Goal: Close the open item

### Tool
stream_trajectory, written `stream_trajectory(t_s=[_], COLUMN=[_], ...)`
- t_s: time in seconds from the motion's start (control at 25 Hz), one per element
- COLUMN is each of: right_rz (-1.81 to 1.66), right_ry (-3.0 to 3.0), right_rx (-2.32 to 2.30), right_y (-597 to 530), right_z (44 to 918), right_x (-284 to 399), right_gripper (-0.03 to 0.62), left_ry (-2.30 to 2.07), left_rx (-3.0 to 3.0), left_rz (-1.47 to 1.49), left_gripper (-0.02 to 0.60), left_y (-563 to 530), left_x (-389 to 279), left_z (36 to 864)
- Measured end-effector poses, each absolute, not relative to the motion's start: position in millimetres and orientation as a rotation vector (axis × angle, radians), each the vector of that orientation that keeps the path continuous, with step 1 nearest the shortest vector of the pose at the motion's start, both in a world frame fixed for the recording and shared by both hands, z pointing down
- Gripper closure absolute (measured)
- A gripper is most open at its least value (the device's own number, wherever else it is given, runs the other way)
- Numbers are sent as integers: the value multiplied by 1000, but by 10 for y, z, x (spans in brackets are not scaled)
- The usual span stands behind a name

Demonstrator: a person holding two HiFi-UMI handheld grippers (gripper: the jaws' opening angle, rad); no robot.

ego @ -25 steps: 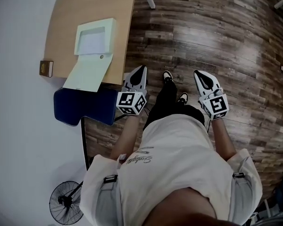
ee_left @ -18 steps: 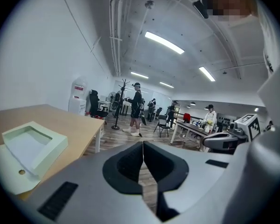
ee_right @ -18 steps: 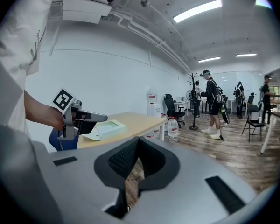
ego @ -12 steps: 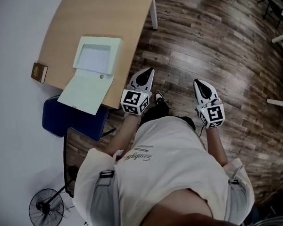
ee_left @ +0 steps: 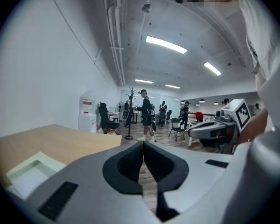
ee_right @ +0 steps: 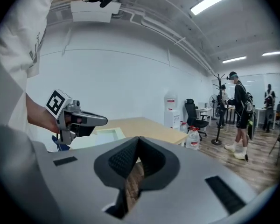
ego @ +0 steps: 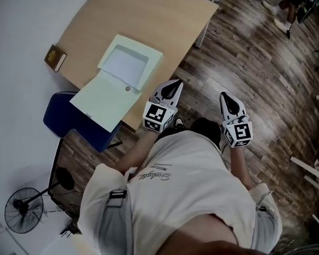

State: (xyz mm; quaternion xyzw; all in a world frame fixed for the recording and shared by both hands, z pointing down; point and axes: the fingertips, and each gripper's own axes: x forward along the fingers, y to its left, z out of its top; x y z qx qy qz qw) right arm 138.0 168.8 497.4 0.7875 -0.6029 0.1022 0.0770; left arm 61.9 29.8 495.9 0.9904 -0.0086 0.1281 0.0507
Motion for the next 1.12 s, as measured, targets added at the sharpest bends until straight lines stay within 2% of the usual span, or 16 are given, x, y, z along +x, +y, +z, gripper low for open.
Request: stream_trajectory(t_s=[0.68,1.12], right_rz=[263,310], right_ry=[-2393,-2645], right_rx=[1717,1334], right_y=[-57,-668], right_z=[5221,5384], right_x=[2478,2057], right_gripper=[599,599], left_ry=[-867,-1281], left_rx=[2731,2478], left_rz=[476,430], left_gripper=[566,566], left_y=[-688,-847], left_x=[967,394], left_z=[5292,5266])
